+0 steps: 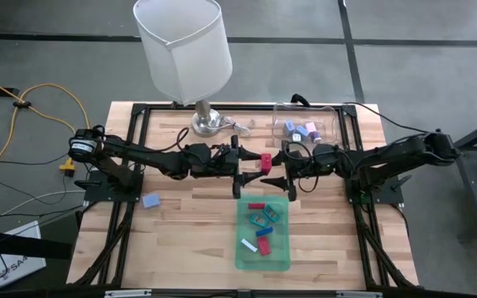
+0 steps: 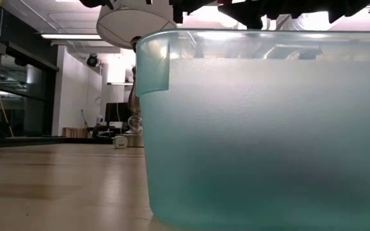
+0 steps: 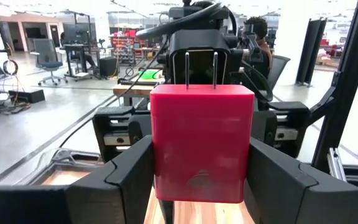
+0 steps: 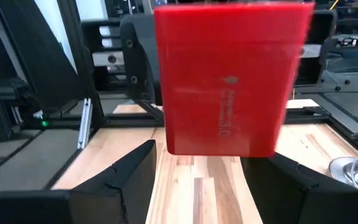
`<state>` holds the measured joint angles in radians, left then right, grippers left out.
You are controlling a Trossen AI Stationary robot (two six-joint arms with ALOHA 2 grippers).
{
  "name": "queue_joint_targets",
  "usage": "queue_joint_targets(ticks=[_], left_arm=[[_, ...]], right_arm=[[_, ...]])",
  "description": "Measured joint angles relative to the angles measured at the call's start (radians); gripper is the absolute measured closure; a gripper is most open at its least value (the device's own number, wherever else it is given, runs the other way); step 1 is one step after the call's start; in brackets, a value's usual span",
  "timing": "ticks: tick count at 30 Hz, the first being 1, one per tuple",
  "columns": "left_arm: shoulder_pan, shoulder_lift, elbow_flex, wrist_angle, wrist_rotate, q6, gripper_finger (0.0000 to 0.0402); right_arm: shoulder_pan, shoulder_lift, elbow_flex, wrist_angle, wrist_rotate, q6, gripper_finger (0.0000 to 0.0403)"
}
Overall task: Pick & Place Office items
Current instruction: Put the red charger adapter into the transparent bin
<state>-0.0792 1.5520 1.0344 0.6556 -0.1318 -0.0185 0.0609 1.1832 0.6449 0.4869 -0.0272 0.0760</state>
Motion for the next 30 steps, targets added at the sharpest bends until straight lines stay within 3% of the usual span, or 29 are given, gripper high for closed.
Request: queue_joint_targets(ticks=[30], left_arm=[[-0.024, 0.001, 0.000, -0.041, -0.003, -0.003, 0.0189]], right_arm=[[0.000, 0.008, -0.001, 0.019, 0.027, -0.001, 0.0183]])
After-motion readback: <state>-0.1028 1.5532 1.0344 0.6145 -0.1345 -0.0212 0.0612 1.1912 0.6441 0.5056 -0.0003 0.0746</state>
